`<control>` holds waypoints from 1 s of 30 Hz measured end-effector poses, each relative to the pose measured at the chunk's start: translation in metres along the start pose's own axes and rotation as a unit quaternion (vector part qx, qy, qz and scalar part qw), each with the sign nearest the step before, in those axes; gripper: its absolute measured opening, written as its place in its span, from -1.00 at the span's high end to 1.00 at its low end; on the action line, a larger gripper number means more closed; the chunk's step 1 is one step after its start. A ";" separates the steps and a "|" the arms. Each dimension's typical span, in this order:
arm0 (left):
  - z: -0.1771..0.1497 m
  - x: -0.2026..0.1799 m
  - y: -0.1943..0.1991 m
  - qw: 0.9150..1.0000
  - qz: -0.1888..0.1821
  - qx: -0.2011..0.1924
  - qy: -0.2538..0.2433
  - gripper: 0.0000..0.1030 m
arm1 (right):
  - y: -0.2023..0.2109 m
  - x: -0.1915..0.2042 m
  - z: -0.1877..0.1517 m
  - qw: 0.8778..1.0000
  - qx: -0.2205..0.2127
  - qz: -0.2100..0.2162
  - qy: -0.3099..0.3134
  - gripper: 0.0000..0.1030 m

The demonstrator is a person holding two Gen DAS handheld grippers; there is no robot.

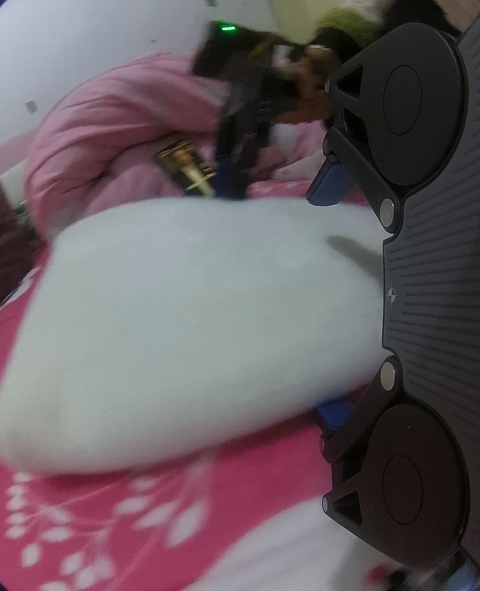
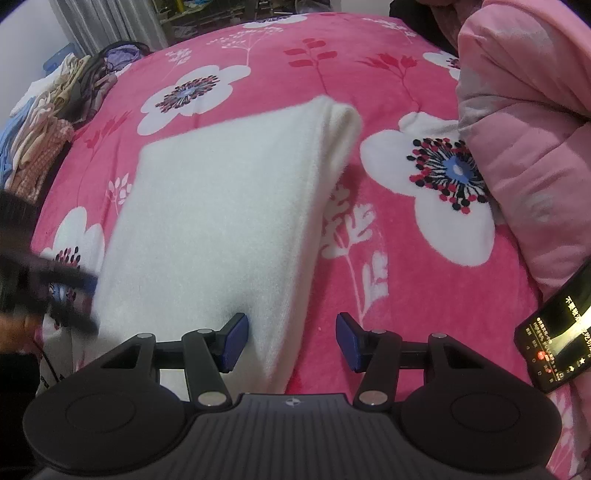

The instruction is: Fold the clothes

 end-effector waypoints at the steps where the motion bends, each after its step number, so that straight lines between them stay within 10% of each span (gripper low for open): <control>1: -0.003 -0.003 -0.004 1.000 0.004 0.003 -0.006 -1.00 | 0.000 -0.001 0.000 1.000 0.000 0.001 -0.002 -0.07; 8: 0.000 0.003 0.007 0.998 -0.040 -0.003 0.042 -0.98 | 0.006 -0.015 -0.001 0.998 -0.009 0.034 -0.043 -0.07; 30: 0.077 0.029 0.030 0.984 -0.009 -0.099 0.148 -0.75 | 0.006 -0.023 -0.001 0.995 -0.013 0.062 -0.076 -0.07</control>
Point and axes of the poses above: each gripper's, at about its wrist camera, not at the fingertips, and y roughly against the way its jaws point, x to its left, z to its top, the point moved 1 cm from there along -y, roughly the way its jaws point, and after that the axes turned 11 degrees about -z, right-handed, at the moved point
